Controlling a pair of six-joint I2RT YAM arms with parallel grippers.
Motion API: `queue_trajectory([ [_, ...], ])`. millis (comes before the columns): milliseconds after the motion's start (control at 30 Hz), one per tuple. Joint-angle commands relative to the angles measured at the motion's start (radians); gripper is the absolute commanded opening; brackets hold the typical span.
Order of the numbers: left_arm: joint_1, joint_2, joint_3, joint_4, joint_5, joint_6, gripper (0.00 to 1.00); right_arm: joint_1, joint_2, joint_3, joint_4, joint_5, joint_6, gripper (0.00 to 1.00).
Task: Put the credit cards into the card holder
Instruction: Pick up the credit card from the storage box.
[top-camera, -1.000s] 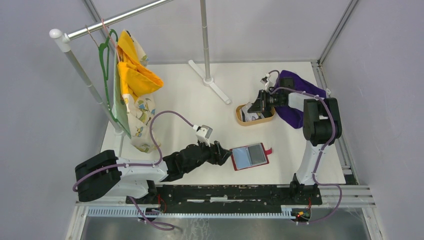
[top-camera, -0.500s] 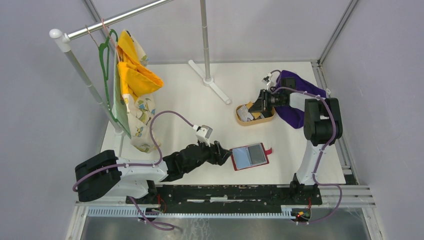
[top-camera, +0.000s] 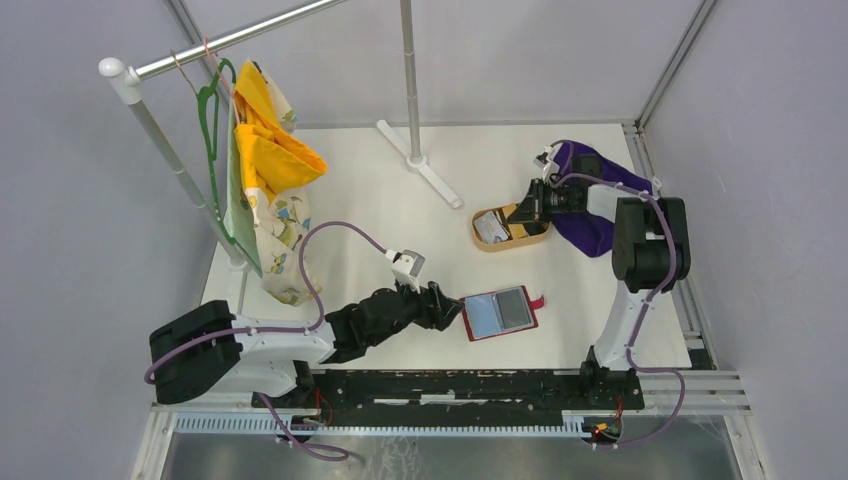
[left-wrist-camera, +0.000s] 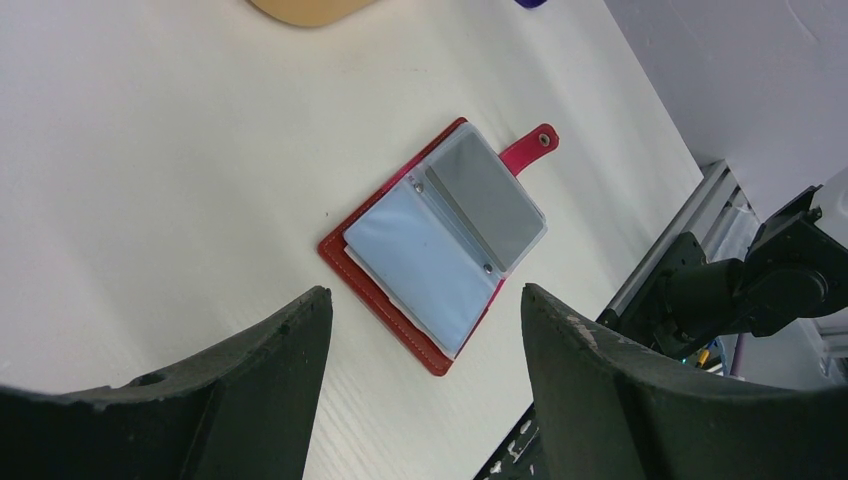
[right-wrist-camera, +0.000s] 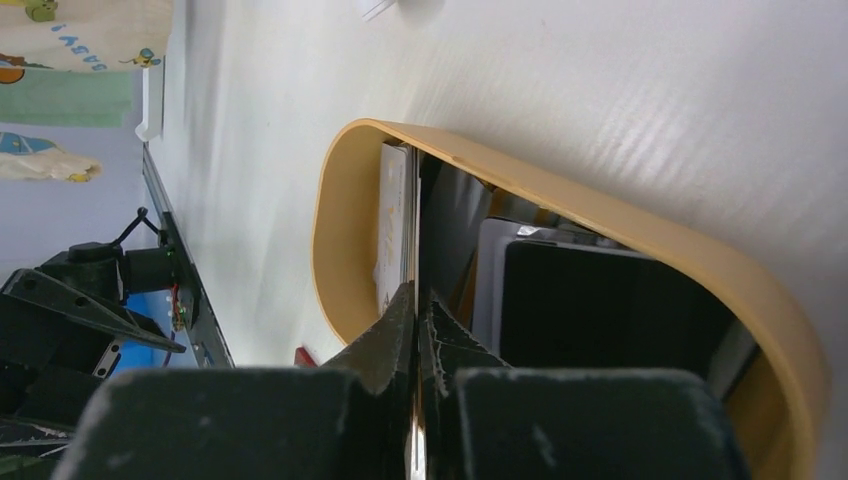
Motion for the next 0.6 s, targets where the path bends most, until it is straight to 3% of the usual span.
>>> queue_trajectory([
  [0,-0.003,-0.023,0.023,0.050,-0.001,-0.039,0.75,-0.029,-0.081,-0.006,0.000,0.037,-0.031,0.00],
  [367,-0.002,-0.047,0.006,0.067,0.006,-0.047,0.75,-0.069,-0.207,-0.048,0.020,0.051,-0.063,0.00],
  [567,-0.002,-0.083,-0.021,0.113,0.028,-0.044,0.77,-0.077,-0.333,-0.124,0.086,-0.062,-0.063,0.00],
])
